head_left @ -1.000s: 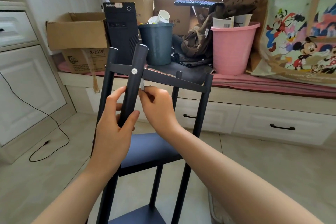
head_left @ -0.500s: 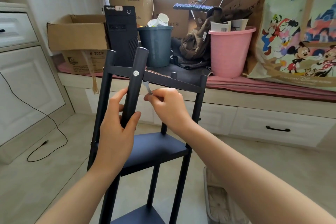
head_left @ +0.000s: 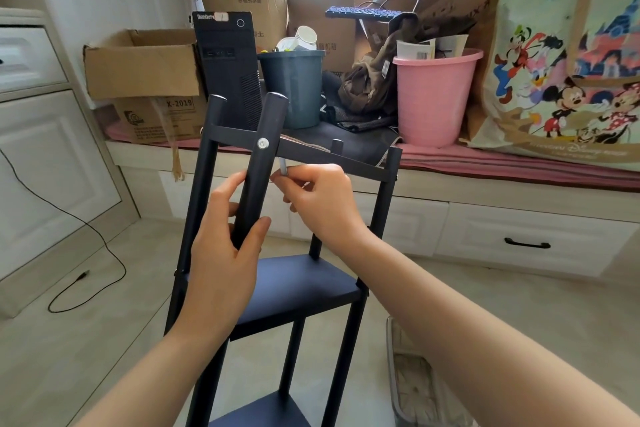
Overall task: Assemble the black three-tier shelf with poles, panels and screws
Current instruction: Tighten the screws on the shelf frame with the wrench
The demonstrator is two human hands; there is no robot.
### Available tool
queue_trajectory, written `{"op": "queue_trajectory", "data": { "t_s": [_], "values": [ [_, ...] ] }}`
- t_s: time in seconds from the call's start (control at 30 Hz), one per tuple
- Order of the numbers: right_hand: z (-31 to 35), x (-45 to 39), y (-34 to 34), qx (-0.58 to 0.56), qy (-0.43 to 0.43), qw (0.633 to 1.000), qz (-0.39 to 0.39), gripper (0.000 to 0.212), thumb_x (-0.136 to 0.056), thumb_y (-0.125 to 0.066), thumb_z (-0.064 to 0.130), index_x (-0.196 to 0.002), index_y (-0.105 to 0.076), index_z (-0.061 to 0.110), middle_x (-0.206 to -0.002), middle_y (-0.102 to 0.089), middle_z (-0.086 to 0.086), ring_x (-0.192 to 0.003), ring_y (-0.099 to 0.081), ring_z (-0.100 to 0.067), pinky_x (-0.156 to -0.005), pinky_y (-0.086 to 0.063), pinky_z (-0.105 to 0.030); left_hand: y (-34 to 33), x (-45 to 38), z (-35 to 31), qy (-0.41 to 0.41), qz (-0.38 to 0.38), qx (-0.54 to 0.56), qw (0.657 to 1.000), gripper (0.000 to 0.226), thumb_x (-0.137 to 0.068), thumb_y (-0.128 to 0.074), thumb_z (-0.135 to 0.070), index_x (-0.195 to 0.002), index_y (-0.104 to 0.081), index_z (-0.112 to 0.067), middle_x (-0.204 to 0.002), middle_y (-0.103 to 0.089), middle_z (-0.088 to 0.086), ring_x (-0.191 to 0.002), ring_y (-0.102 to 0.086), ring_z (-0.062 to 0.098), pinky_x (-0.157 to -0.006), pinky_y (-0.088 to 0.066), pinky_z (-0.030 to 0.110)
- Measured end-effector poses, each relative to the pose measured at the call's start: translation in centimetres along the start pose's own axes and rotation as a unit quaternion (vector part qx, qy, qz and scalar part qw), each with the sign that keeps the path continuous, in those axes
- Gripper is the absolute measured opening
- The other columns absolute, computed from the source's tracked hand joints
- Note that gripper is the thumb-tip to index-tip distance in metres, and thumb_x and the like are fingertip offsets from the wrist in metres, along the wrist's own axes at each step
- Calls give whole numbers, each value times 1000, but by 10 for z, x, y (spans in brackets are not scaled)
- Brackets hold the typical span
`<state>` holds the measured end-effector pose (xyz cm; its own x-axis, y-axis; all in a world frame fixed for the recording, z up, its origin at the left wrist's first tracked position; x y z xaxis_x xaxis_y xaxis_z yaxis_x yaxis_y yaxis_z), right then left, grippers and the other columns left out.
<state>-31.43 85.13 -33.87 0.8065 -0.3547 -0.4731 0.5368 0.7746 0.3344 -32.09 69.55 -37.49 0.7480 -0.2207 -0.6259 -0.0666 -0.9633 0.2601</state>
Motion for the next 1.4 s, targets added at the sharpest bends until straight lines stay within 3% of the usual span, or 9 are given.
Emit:
{"op": "queue_trajectory", "data": {
  "t_s": [0.2,0.37,0.57,0.67,0.8,1.0,1.17,1.3,1.4],
  "values": [
    [-1,3,-3,5,58,997,-55,14,-91,-69,17,-85,-78,9,-68,-62,11,-67,-58,-11,-70,-51,-31,-6,2,-2,6,12,13,1000,60,-95,-62,-18,-136,-40,-55,-96,-56,-25,-83,-61,19,-77,-49,27],
    [-11,2,-8,26,78,990,-117,16,-93,-67,19,-89,-78,8,-77,-72,-1,-69,-62,-18,-69,-52,-38,-10,3,-6,11,19,22,1000,61,-95,-63,-14,-134,-41,-57,-97,-58,-21,-85,-61,23,-80,-53,38],
    [-17,-4,-17,-29,72,984,-159,15,-92,-65,14,-86,-76,5,-76,-71,-5,-69,-60,-21,-68,-53,-39,-8,4,-4,15,21,28,999,62,-95,-63,-14,-131,-43,-60,-96,-59,-18,-82,-62,21,-77,-52,34],
    [-16,-7,-22,-61,70,982,-166,15,-92,-64,9,-83,-74,3,-74,-70,-5,-67,-58,-15,-67,-53,-31,-6,4,-3,16,18,30,999,63,-95,-63,-14,-129,-43,-62,-96,-60,-18,-78,-61,19,-74,-52,32],
    [-16,-10,-32,-85,59,982,-157,13,-92,-63,6,-83,-72,4,-74,-66,1,-66,-52,-1,-65,-39,-7,-4,3,0,21,18,31,999,60,-96,-62,-13,-132,-43,-57,-95,-61,-21,-74,-61,17,-71,-51,30],
    [-14,-11,-43,-95,49,988,-115,14,-94,-61,7,-87,-73,4,-78,-70,0,-67,-56,-5,-65,-41,-5,0,0,4,32,8,24,999,57,-97,-62,-12,-139,-44,-46,-94,-61,-18,-72,-60,18,-70,-54,38],
    [-17,-7,-43,-100,19,991,-84,23,-100,-54,13,-92,-73,2,-80,-71,-7,-75,-62,-16,-69,-48,-22,5,-1,6,38,-4,17,999,58,-96,-63,-14,-136,-43,-52,-91,-60,-20,-69,-60,20,-70,-55,41],
    [-20,-7,-40,-86,-4,995,-43,27,-102,-51,15,-89,-70,1,-69,-60,1,-68,-55,-17,-62,-41,-19,6,-2,9,39,-12,11,999,58,-96,-63,-16,-137,-41,-52,-90,-59,-19,-68,-61,18,-70,-53,35],
    [-18,-5,-39,-70,-10,998,-6,24,-101,-53,15,-96,-73,2,-67,-57,13,-66,-54,-8,-61,-39,-11,7,-2,8,37,-17,10,999,59,-96,-63,-17,-137,-41,-53,-91,-59,-18,-71,-63,18,-71,-53,33]
  ]
}}
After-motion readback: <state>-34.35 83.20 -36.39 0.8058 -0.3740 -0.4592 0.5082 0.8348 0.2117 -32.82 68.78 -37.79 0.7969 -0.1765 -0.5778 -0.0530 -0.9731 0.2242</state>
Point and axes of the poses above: each hand's wrist, its own x-axis away from the middle knuckle, its own y-axis out of the back of the hand, z = x × y, the point moved 8 cm from there along -x, towards the middle knuckle
